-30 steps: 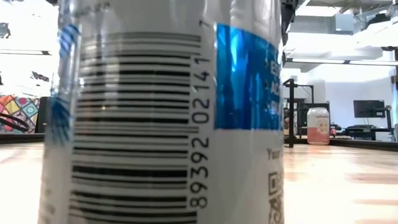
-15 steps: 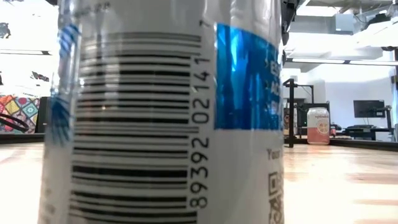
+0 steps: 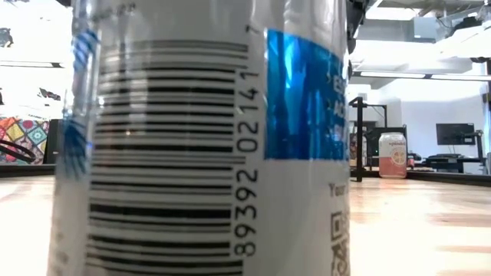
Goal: Place canned beverage on shelf
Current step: Put the top white blue soda can on the shelf aligned with the other white blue soda can
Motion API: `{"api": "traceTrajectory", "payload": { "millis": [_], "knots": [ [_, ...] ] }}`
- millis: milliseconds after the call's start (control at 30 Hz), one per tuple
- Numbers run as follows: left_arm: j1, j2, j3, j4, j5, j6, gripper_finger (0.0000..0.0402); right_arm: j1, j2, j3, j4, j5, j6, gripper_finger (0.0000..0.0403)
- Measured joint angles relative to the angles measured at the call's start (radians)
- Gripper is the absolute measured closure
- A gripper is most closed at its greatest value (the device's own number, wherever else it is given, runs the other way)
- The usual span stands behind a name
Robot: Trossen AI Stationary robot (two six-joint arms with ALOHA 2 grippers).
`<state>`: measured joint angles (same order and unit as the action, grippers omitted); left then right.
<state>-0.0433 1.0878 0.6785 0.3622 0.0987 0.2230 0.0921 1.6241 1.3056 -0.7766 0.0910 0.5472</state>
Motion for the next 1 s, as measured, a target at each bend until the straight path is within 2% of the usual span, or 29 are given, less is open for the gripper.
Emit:
{"api": "traceTrajectory", "payload": {
  "millis": [267, 533, 700, 800, 900, 1000],
  "knots": [
    [0.0, 0.0, 0.0, 0.002, 0.0, -0.003, 0.0402, 0.0, 0.0, 0.007, -0.007, 0.008, -0.036, 0.0025],
    [0.0, 0.0, 0.0, -0.004, 0.001, -0.053, 0.0402, -0.003, -0.004, 0.148, -0.085, 0.011, -0.057, 0.0018],
    [0.0, 0.032, 0.001, -0.01, -0.002, -0.116, 0.0402, -0.003, -0.004, 0.225, -0.178, 0.025, 0.028, 0.0018],
    [0.001, 0.078, 0.001, -0.007, -0.008, -0.13, 0.0402, 0.016, -0.004, 0.253, -0.272, 0.072, 0.082, 0.0019],
    [0.004, 0.127, 0.008, -0.005, -0.033, -0.13, 0.0398, 0.053, -0.004, 0.256, -0.366, 0.182, 0.158, 0.0019],
    [0.006, 0.18, 0.037, -0.009, -0.031, -0.105, 0.0378, 0.101, -0.004, 0.255, -0.461, 0.263, 0.217, 0.0019]
  ]
}}
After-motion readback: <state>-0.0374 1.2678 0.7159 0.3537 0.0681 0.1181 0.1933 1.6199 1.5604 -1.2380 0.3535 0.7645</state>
